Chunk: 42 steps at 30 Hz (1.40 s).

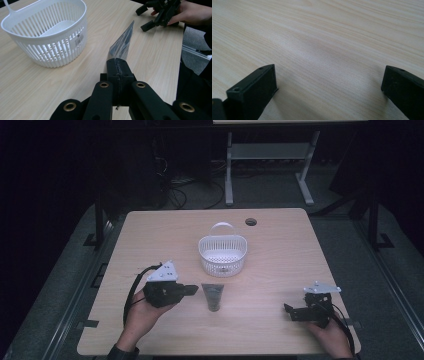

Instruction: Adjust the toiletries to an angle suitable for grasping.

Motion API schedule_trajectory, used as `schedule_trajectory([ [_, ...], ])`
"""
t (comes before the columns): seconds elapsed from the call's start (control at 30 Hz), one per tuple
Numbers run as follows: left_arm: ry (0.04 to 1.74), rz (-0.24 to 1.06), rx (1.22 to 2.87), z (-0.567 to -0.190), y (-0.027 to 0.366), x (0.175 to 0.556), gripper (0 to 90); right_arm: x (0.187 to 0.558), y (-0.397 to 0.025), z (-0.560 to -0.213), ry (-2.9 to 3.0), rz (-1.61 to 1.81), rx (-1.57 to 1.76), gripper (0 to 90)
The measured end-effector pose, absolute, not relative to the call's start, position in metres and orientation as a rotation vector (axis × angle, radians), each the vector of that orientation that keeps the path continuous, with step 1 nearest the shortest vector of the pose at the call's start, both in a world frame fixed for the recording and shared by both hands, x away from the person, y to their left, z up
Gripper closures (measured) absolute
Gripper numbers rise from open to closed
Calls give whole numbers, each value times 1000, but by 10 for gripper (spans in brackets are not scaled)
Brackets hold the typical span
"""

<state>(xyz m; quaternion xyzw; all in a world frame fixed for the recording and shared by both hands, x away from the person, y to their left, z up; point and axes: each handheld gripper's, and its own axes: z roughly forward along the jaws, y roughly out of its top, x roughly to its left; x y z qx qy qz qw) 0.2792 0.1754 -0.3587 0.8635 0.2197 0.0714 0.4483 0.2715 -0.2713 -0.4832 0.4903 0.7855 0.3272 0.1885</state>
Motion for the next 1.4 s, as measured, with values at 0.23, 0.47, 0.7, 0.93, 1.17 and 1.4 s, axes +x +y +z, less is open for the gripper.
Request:
schedule_trajectory([
  [0.23, 532, 178, 2132, -355, 170, 282, 895, 272, -271, -483, 2210, 920, 1379, 0],
  [0.47, 526, 180, 2134, -354, 167, 286, 896, 272, -271, -483, 2210, 920, 1379, 0],
  [0.7, 531, 181, 2135, -355, 165, 289, 896, 271, -271, -483, 2210, 921, 1379, 0],
  [0.93, 535, 188, 2137, -355, 165, 293, 896, 272, -271, -483, 2210, 920, 1379, 0],
  [1.17, 544, 195, 2139, -356, 166, 297, 896, 272, -271, -483, 2210, 920, 1378, 0],
  [1.4, 551, 199, 2146, -358, 165, 302, 896, 272, -271, -483, 2211, 920, 1378, 0],
])
